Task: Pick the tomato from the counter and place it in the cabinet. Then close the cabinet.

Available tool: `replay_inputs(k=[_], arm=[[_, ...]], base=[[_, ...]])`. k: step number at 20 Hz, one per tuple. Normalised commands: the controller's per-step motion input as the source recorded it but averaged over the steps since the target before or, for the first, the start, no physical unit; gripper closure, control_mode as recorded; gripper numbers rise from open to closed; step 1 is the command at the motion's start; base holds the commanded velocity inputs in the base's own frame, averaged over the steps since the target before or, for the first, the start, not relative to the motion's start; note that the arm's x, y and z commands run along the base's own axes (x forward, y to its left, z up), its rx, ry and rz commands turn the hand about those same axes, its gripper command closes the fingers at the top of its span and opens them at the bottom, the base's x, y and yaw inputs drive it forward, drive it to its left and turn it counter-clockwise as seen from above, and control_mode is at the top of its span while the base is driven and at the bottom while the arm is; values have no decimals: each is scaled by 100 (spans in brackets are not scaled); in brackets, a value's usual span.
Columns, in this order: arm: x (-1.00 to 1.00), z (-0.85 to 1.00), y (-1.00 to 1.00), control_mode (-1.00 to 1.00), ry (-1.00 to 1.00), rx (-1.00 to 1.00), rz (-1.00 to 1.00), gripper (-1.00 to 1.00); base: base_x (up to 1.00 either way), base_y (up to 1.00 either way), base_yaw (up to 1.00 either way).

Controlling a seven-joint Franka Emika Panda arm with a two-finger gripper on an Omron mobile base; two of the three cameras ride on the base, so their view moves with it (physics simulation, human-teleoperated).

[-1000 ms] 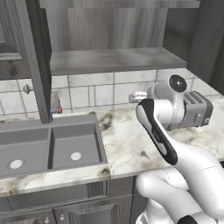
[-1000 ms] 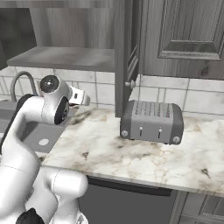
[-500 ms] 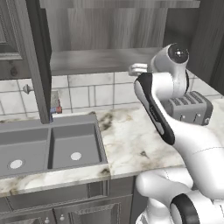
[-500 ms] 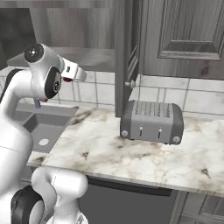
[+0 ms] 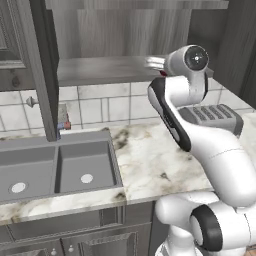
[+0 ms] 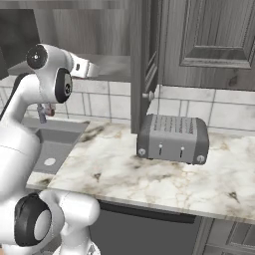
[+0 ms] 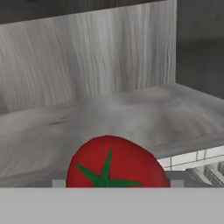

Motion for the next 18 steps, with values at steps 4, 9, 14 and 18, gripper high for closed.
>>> replay_inputs(k=[4,9,14,18], arm=[[89,0,0,-100,4,5,0,100],[92,2,0,-100,13,2,0,100],[92,0,0,-100,7,0,0,100],[89,-14,0,-100,1,0,0,100]], base=[[0,0,0],[0,0,0],[0,0,0],[0,0,0]])
